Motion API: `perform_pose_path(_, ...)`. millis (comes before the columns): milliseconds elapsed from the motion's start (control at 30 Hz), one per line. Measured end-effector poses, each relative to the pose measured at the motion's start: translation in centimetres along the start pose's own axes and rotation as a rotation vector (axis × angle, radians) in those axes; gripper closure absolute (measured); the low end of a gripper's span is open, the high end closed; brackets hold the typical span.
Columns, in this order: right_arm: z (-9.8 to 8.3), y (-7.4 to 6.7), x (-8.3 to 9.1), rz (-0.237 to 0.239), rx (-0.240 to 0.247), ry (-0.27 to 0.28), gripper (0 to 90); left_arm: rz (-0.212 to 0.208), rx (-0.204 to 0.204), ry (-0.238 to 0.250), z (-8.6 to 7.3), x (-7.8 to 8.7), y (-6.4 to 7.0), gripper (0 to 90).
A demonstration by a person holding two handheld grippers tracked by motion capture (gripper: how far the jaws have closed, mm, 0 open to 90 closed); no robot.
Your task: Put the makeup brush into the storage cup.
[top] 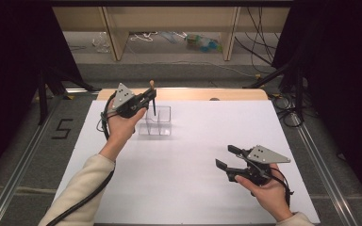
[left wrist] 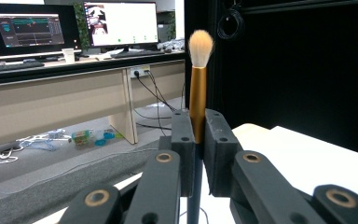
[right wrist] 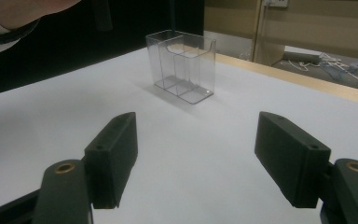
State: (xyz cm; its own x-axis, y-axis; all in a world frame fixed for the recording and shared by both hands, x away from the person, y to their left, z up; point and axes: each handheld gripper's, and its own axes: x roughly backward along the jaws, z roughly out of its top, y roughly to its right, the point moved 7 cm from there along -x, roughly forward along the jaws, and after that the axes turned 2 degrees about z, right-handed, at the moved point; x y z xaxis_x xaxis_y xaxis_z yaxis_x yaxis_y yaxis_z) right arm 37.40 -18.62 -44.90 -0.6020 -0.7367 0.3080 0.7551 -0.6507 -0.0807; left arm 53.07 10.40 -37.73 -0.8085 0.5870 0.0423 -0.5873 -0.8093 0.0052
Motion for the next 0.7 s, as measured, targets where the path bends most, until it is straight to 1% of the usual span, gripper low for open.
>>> perform_pose_path(100, 0.0, 0.0, 0.0, -0.001, -0.001, 0.0, 30.9, 0.002, 0.0, -0.001, -0.09, -0.06, -0.07, 83.5)
perform_pose_path(167, 0.0, 0.01, 0.0, -0.002, 0.0, 0.0, 30.9, 0.003, -0.007, -0.004, -0.16, -0.06, -0.18, 83.5)
perform_pose_path(200, 0.0, 0.0, 0.01, -0.002, 0.0, 0.0, 30.9, 0.004, 0.004, -0.002, -0.19, -0.08, -0.16, 83.5)
perform_pose_path(300, 0.01, -0.03, 0.01, -0.001, 0.001, 0.0, 30.9, 0.008, -0.002, -0.002, -0.22, -0.05, -0.33, 83.5)
perform_pose_path(333, 0.01, -0.05, 0.01, 0.0, 0.0, -0.001, 30.9, 0.005, -0.01, -0.004, -0.23, -0.04, -0.38, 83.5)
perform_pose_path(367, 0.11, 0.12, -0.05, -0.006, 0.021, 0.013, 30.9, 0.007, 0.004, -0.005, -0.28, -0.05, -0.33, 83.5)
perform_pose_path(400, 0.07, 0.06, -0.02, -0.004, 0.014, 0.008, 30.9, 0.006, 0.0, -0.007, -0.3, -0.05, -0.36, 83.5)
perform_pose_path(467, 0.11, 0.12, -0.04, -0.006, 0.021, 0.013, 30.9, 0.007, 0.002, -0.008, -0.34, -0.08, -0.35, 83.5)
perform_pose_path(500, 0.01, -0.03, 0.0, 0.0, 0.0, 0.0, 30.9, 0.006, -0.002, -0.009, -0.41, -0.13, -0.39, 83.5)
perform_pose_path(600, -0.01, -0.06, -0.01, 0.001, -0.001, -0.002, 30.9, 0.004, -0.006, -0.012, -0.48, -0.14, -0.46, 83.5)
perform_pose_path(633, -0.01, -0.06, -0.01, 0.001, -0.001, -0.002, 30.9, 0.006, 0.001, -0.012, -0.51, -0.15, -0.45, 83.5)
perform_pose_path(700, -0.02, -0.09, -0.02, 0.003, -0.002, -0.001, 31.0, 0.007, -0.001, -0.011, -0.54, -0.17, -0.51, 83.5)
